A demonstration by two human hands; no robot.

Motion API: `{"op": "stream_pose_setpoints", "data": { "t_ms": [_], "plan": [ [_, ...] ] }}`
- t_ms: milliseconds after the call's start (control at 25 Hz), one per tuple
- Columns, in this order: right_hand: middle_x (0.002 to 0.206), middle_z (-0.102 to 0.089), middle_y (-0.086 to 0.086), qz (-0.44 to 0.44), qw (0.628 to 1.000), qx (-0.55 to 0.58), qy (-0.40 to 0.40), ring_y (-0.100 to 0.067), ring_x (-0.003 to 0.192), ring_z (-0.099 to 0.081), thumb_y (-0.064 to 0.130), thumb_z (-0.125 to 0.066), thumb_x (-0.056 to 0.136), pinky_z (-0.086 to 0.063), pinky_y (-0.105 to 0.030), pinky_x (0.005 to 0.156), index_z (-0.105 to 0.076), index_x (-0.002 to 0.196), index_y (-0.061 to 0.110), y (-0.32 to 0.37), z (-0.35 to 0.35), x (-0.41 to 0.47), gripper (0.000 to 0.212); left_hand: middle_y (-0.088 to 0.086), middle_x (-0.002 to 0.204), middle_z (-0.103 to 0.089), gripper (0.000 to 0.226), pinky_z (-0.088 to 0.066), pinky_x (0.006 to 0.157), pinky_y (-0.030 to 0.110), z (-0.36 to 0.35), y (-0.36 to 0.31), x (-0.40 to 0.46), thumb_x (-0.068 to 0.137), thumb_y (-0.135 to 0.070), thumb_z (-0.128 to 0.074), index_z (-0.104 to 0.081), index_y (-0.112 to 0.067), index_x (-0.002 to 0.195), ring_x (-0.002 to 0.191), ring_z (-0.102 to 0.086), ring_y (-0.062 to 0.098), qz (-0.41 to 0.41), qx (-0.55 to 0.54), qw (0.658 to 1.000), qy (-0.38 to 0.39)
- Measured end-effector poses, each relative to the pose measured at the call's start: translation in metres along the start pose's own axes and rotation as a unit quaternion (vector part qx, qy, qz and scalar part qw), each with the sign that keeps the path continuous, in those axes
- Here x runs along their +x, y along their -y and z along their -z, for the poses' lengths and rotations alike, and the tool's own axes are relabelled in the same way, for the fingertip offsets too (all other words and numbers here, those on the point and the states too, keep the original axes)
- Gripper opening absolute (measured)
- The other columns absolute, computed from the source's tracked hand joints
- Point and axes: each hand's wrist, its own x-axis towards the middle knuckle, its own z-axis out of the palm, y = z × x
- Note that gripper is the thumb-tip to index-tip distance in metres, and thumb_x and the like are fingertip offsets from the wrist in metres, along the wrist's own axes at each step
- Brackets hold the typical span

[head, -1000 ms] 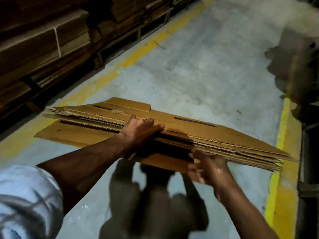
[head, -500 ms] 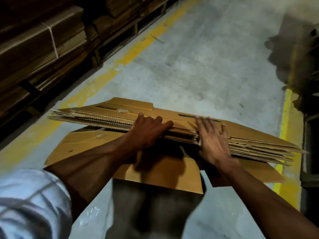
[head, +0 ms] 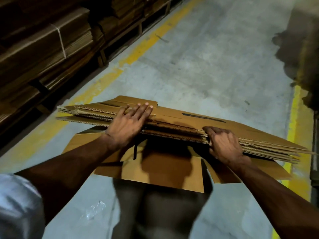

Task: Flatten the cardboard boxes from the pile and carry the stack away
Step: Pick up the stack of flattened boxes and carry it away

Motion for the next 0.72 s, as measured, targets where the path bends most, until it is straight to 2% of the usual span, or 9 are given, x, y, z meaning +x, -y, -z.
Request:
{"op": "stream_pose_setpoints", "data": {
  "t_ms": [80, 160, 200, 240, 320, 440, 520, 640, 720],
  "plan": [
    [0.135, -0.062, -0.007, -0.006, 1.0, -0.008, -0.003, -0.026, 0.106, -0.067, 0.019, -0.072, 0.082, -0.054, -0.032, 0.085, -0.043, 0.146, 0.02, 0.0, 0.005, 0.003, 0.071, 0.017, 0.167, 0.001, 0.102, -0.006, 0.12, 0.064, -0.004, -0.012, -0.019, 0.091, -0.058, -0.058, 0.003, -0.013, 0.159, 0.153, -0.005, 0.038, -0.058, 0.079, 0.995, -0.035],
    [0.134, -0.062, -0.008, -0.009, 1.0, -0.007, 0.006, -0.027, 0.1, -0.068, 0.016, -0.07, 0.083, -0.055, -0.033, 0.08, -0.041, 0.147, 0.021, -0.002, 0.013, 0.008, 0.071, 0.016, 0.165, -0.016, 0.08, -0.009, 0.119, 0.067, -0.037, -0.052, -0.067, 0.095, -0.043, -0.062, -0.023, -0.016, 0.158, 0.151, -0.018, 0.039, -0.16, 0.25, 0.951, -0.083],
    [0.134, -0.062, -0.008, -0.009, 1.0, -0.003, 0.014, -0.028, 0.099, -0.068, 0.015, -0.069, 0.083, -0.056, -0.033, 0.079, -0.041, 0.147, 0.021, -0.002, 0.016, 0.008, 0.07, 0.013, 0.165, -0.018, 0.079, -0.009, 0.119, 0.066, -0.058, -0.069, -0.087, 0.092, -0.032, -0.067, -0.025, -0.02, 0.158, 0.151, -0.021, 0.037, -0.246, 0.272, 0.925, -0.101],
    [0.134, -0.062, -0.009, -0.014, 1.0, 0.0, 0.02, -0.029, 0.098, -0.068, 0.014, -0.068, 0.084, -0.056, -0.035, 0.079, -0.041, 0.147, 0.021, 0.0, 0.018, 0.009, 0.07, 0.01, 0.167, -0.016, 0.085, -0.008, 0.119, 0.064, -0.075, -0.082, -0.1, 0.089, -0.024, -0.07, -0.023, -0.023, 0.159, 0.151, -0.018, 0.036, -0.291, 0.245, 0.916, -0.124],
    [0.13, -0.064, -0.01, -0.014, 1.0, 0.013, 0.017, -0.032, 0.095, -0.068, 0.013, -0.067, 0.083, -0.055, -0.036, 0.076, -0.044, 0.146, 0.02, 0.002, 0.022, 0.012, 0.067, 0.004, 0.168, -0.014, 0.083, -0.003, 0.12, 0.062, -0.083, -0.09, -0.095, 0.089, -0.012, -0.06, -0.02, -0.027, 0.16, 0.153, -0.014, 0.033, -0.269, 0.158, 0.939, -0.147],
    [0.117, -0.069, -0.01, -0.005, 1.0, 0.015, 0.009, -0.033, 0.091, -0.068, 0.013, -0.064, 0.081, -0.051, -0.034, 0.073, -0.05, 0.14, 0.019, -0.002, 0.021, 0.013, 0.061, 0.002, 0.166, -0.02, 0.067, -0.014, 0.117, 0.066, -0.082, -0.096, -0.082, 0.099, -0.004, -0.041, -0.023, -0.028, 0.159, 0.152, -0.02, 0.032, -0.242, 0.062, 0.953, -0.171],
    [0.113, -0.07, -0.011, -0.002, 1.0, 0.015, 0.004, -0.035, 0.092, -0.068, 0.013, -0.063, 0.08, -0.051, -0.036, 0.074, -0.053, 0.137, 0.019, -0.006, 0.021, 0.015, 0.058, 0.004, 0.168, -0.012, 0.073, -0.013, 0.116, 0.07, -0.065, -0.083, -0.068, 0.098, -0.005, -0.052, -0.02, -0.026, 0.16, 0.153, -0.013, 0.036, -0.207, 0.026, 0.961, -0.18],
    [0.111, -0.071, -0.012, -0.004, 1.0, 0.025, 0.005, -0.038, 0.091, -0.068, 0.009, -0.061, 0.078, -0.055, -0.04, 0.075, -0.056, 0.132, 0.021, -0.007, 0.02, 0.008, 0.056, 0.012, 0.168, 0.001, 0.096, -0.003, 0.117, 0.068, -0.019, -0.047, -0.024, 0.083, -0.014, -0.064, -0.007, -0.024, 0.16, 0.153, 0.0, 0.042, -0.031, -0.015, 0.987, -0.158],
    [0.111, -0.072, -0.012, 0.001, 0.999, 0.035, 0.007, -0.037, 0.089, -0.068, 0.009, -0.061, 0.078, -0.056, -0.041, 0.074, -0.056, 0.131, 0.021, -0.004, 0.014, 0.006, 0.054, 0.02, 0.162, -0.021, 0.11, -0.018, 0.118, 0.062, -0.002, -0.022, 0.003, 0.078, -0.029, -0.074, 0.001, -0.021, 0.159, 0.15, -0.017, 0.043, 0.034, -0.027, 0.996, -0.078]
  ]
}}
